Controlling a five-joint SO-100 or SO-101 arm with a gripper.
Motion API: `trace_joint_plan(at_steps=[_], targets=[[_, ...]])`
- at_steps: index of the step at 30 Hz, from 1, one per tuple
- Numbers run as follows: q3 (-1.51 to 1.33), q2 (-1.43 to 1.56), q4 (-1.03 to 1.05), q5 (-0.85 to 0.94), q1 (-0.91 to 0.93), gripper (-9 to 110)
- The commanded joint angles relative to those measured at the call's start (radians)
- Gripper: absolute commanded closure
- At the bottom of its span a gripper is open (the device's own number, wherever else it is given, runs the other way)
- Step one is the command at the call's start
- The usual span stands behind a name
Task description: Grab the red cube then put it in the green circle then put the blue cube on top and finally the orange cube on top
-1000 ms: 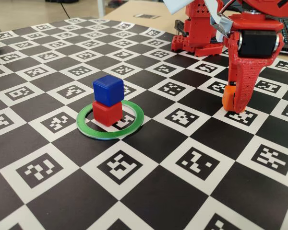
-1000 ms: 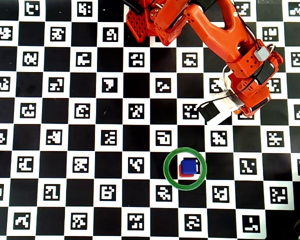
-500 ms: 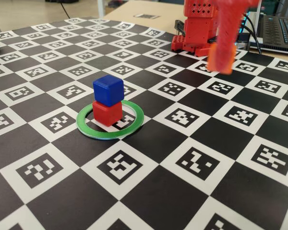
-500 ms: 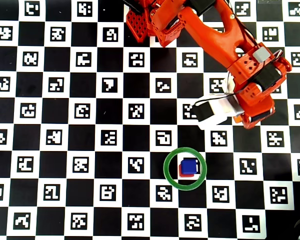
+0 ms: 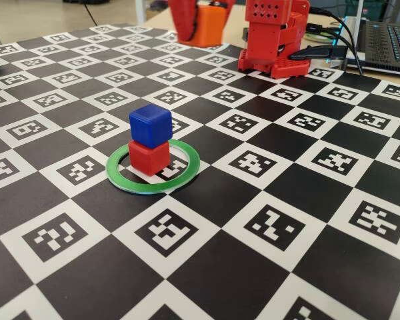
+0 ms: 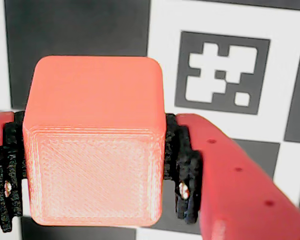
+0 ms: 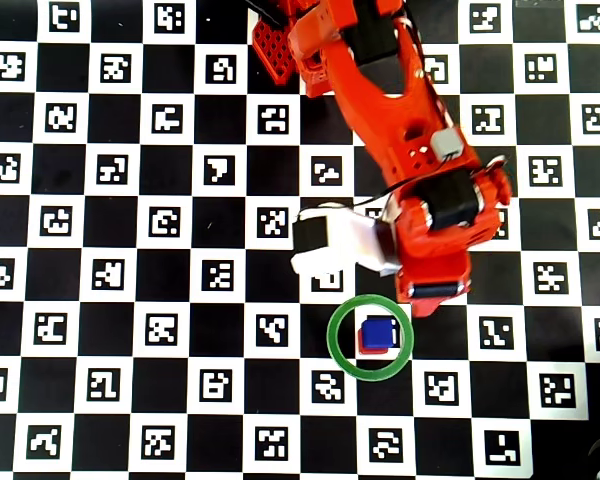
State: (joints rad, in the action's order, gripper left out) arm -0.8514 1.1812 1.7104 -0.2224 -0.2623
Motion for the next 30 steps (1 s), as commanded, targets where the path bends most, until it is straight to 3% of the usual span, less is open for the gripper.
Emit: trace_joint_plan(at_steps=[1, 30], targets=[[0.143, -0.005, 0.021, 0.005, 0.026, 96], [0.342, -0.302, -0.035, -0.012, 0.098, 96]])
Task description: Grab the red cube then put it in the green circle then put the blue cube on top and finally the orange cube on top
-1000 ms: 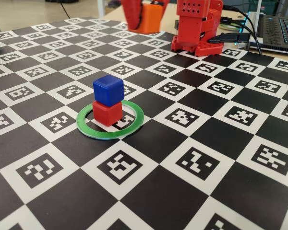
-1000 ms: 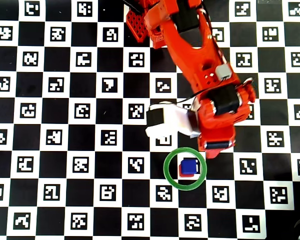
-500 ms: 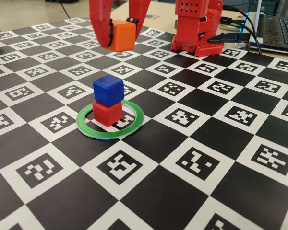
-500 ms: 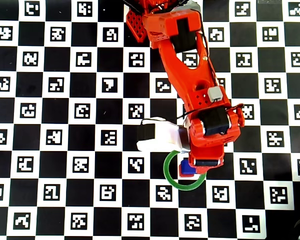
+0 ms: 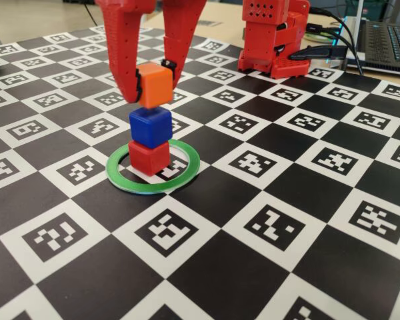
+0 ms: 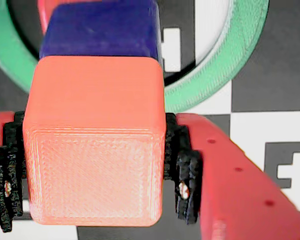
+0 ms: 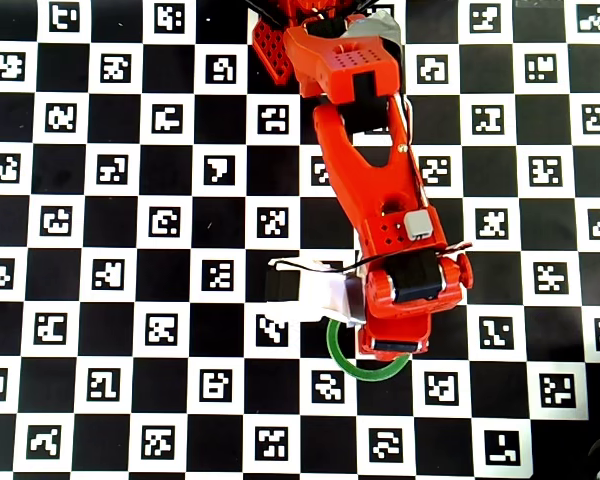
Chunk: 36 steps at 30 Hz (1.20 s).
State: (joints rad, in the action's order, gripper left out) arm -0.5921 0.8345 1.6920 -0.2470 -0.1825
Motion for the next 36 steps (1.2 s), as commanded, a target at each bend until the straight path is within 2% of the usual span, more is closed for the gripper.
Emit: trace_joint_plan(at_steps=[1, 11, 15, 18, 23, 30, 36], targets=[[0.083, 0.040, -0.018, 0.012, 0.020, 96], [0.083, 0.026, -0.018, 0.006, 0.021, 94], [0.087, 0.031, 0.003, -0.031, 0.020, 80], [0.087, 0.040, 0.011, -0.028, 0.015, 63], [0.087, 0.087, 0.031, -0.014, 0.006, 53], [0.017, 0.313, 0.046, -0.026, -0.003, 50], [-0.253, 0.641, -0.034, 0.029, -0.003, 54]])
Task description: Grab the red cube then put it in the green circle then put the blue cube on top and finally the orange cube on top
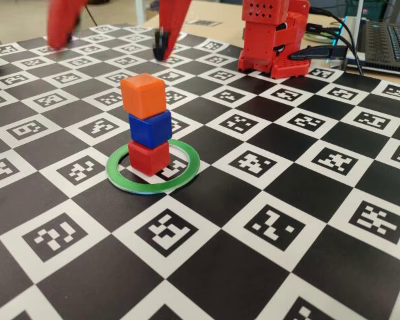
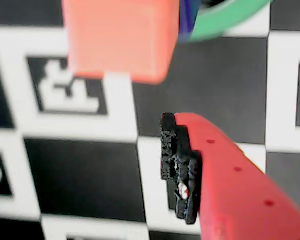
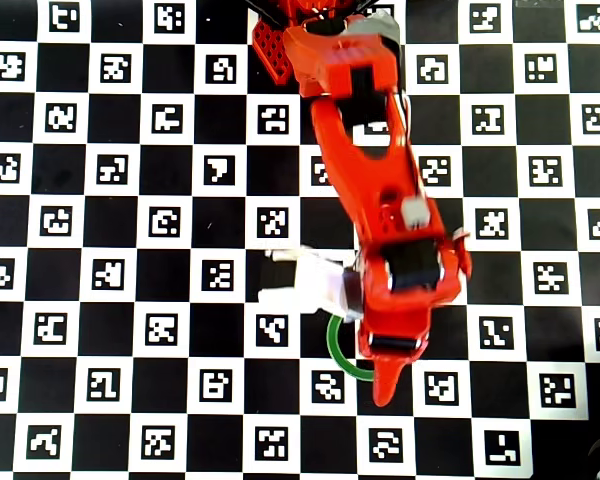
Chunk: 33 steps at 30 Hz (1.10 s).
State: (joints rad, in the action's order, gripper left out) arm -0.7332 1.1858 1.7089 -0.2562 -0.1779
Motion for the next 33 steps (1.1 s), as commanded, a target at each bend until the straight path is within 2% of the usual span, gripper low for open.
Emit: trace_joint_plan(at_steps=[1, 4, 6, 14, 16, 19, 25, 29, 33], targets=[[-0.192, 0.353, -0.089, 0.066, -0.003, 56], [-0.423, 0.520, -0.207, 0.150, 0.018, 63], [-0.581, 0.637, -0.293, 0.206, 0.038, 71], [-1.207, 1.077, -0.681, 0.578, 0.117, 101], [-1.330, 1.157, -0.750, 0.744, 0.124, 106], [-1.531, 1.308, -0.877, 0.919, 0.155, 107], [-1.766, 1.471, -0.919, 1.134, 0.227, 107], [-1.936, 1.621, -0.861, 1.359, 0.218, 108], [-2.071, 1.769, -0.759, 1.399, 0.198, 108]])
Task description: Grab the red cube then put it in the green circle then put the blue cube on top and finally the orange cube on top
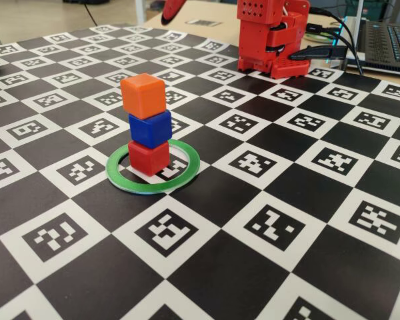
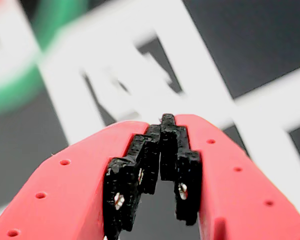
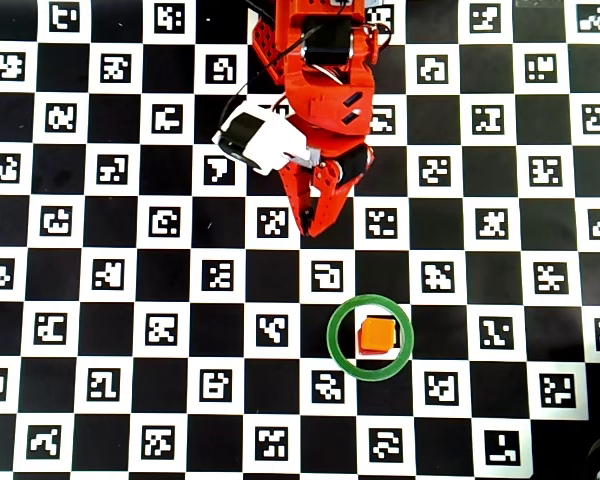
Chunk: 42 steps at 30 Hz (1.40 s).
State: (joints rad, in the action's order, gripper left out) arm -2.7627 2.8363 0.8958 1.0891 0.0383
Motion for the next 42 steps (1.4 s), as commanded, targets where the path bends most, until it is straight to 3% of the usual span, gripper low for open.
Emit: trace_joint_plan(at_steps=[1, 10, 19, 25, 30, 42], targets=[[-0.071, 0.152, 0.074, 0.061, -0.025, 108], [-0.123, 0.316, 0.397, 0.132, -0.097, 108], [-0.227, 0.453, 0.525, 0.189, -0.103, 108], [-0.256, 0.515, 0.518, 0.186, -0.077, 108], [-0.407, 0.525, 0.457, 0.295, -0.054, 108], [-0.407, 0.525, 0.457, 0.293, -0.048, 107]])
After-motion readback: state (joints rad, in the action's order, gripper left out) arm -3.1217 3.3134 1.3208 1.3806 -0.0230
